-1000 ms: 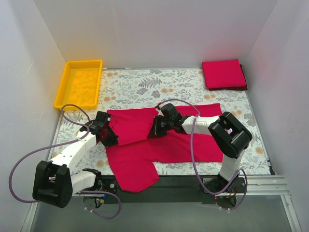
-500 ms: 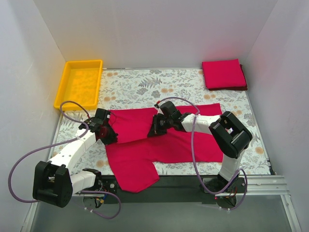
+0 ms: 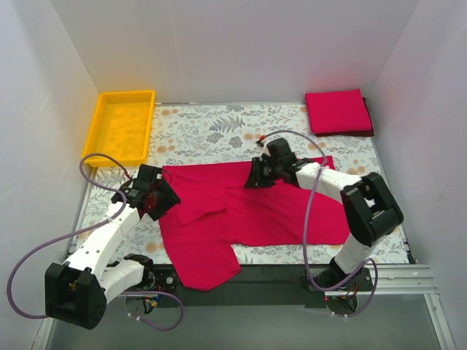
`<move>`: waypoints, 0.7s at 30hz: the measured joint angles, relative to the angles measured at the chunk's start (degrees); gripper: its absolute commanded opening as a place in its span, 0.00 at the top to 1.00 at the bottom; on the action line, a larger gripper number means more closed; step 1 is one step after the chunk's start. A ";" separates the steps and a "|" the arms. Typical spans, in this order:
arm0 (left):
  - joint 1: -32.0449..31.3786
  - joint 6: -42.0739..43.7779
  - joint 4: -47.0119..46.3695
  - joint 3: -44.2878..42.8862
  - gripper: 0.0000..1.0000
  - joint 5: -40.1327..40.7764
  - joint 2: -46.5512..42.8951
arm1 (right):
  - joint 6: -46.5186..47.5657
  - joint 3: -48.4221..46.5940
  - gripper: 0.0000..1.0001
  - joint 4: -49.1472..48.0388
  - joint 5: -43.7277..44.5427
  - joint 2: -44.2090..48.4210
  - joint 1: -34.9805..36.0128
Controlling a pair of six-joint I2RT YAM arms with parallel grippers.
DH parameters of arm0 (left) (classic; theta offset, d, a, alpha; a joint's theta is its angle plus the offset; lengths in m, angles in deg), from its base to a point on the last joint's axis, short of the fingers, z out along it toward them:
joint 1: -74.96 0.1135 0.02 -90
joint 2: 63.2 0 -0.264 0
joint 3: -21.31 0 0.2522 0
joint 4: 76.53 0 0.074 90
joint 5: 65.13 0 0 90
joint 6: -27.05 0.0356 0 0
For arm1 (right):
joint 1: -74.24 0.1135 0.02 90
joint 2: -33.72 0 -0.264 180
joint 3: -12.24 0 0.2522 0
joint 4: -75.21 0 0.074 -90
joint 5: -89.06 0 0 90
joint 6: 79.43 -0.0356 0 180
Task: Fold and stack the t-shirts
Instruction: Fold the tshirt
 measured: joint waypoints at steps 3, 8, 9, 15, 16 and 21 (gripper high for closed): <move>0.31 0.00 -2.84 -3.58 0.48 2.29 2.91 | 4.22 0.00 0.68 0.15 1.79 4.28 -8.72; 2.47 1.22 -10.80 -11.23 0.67 4.31 17.46 | 9.20 -0.09 0.69 0.02 4.44 6.01 -21.92; 2.93 1.55 -12.35 -12.92 0.70 4.50 20.87 | 9.86 -0.11 0.70 0.11 4.44 5.66 -24.24; 6.47 3.91 -17.81 -22.27 0.80 5.20 37.18 | 11.26 -2.40 0.71 -0.35 3.02 -0.48 -34.97; 6.93 4.13 -18.16 -23.17 0.81 5.20 38.73 | 11.28 -3.17 0.72 -0.68 2.73 -2.14 -36.26; 9.20 4.66 -19.23 -27.10 0.82 4.98 47.32 | 11.17 -4.83 0.72 -2.16 1.73 -8.63 -40.92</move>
